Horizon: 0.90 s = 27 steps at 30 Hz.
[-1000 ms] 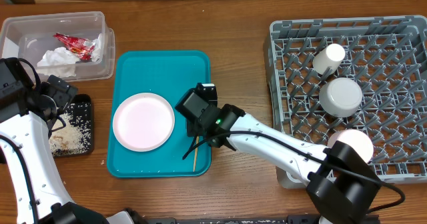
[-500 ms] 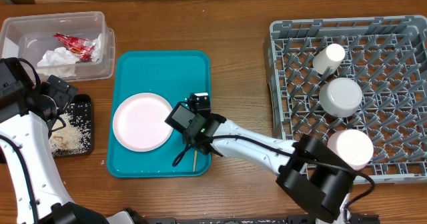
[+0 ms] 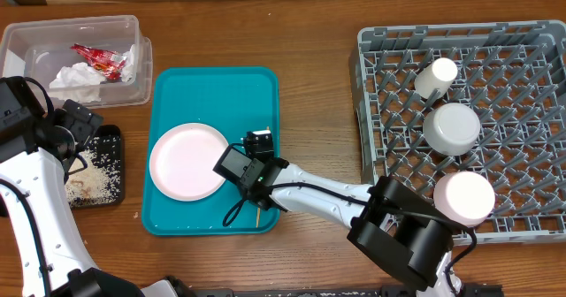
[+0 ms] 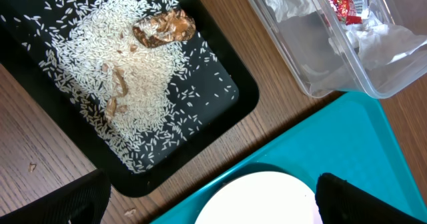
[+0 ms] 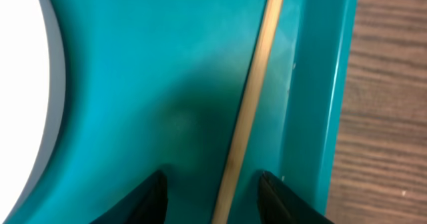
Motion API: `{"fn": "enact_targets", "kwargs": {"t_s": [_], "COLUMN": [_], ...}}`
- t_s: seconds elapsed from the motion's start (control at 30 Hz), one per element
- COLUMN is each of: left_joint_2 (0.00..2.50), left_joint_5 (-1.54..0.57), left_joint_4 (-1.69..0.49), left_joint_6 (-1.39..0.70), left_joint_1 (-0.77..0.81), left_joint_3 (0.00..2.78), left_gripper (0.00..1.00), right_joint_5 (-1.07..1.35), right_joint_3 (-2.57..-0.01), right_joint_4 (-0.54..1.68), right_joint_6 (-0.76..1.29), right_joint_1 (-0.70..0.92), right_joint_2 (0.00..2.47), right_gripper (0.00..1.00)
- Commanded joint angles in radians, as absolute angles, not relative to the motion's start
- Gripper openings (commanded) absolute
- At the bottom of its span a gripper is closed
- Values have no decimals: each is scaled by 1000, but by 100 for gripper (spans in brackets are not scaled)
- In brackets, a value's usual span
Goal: Sort waste into correct bins and load items into the dishwasher
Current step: 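Close the right gripper on the wooden stick, then carry the stick to the rack and release it along the left edge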
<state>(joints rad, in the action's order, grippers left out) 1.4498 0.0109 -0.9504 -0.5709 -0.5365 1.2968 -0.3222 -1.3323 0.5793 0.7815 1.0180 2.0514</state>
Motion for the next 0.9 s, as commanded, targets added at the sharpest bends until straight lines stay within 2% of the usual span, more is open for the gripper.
{"fn": "enact_targets", "kwargs": {"t_s": [0.0, 0.17, 0.43, 0.77, 0.87], "left_joint_2": [1451, 1451, 1451, 1451, 1451], "left_joint_5": [7, 7, 7, 7, 7], "left_joint_4": [-949, -949, -949, -949, -949], "left_joint_6": [-580, -580, -580, -580, -580], "left_joint_1": [-536, -536, -536, -536, -536], "left_joint_3": [1304, 1304, 1304, 1304, 1304], "left_gripper": [100, 100, 100, 100, 100], "right_joint_5": [-333, -338, -340, -438, -515], "right_joint_3": [-1349, -1349, -1425, -1765, -1843], "right_joint_4": [577, 580, 675, 1029, 1121], "right_joint_6": [786, 790, 788, 774, 673], "right_joint_1": [1019, 1019, 1010, 936, 865], "right_joint_2": [2105, 2112, 2110, 2062, 1979], "right_gripper": [43, 20, 4, 4, 4]}}
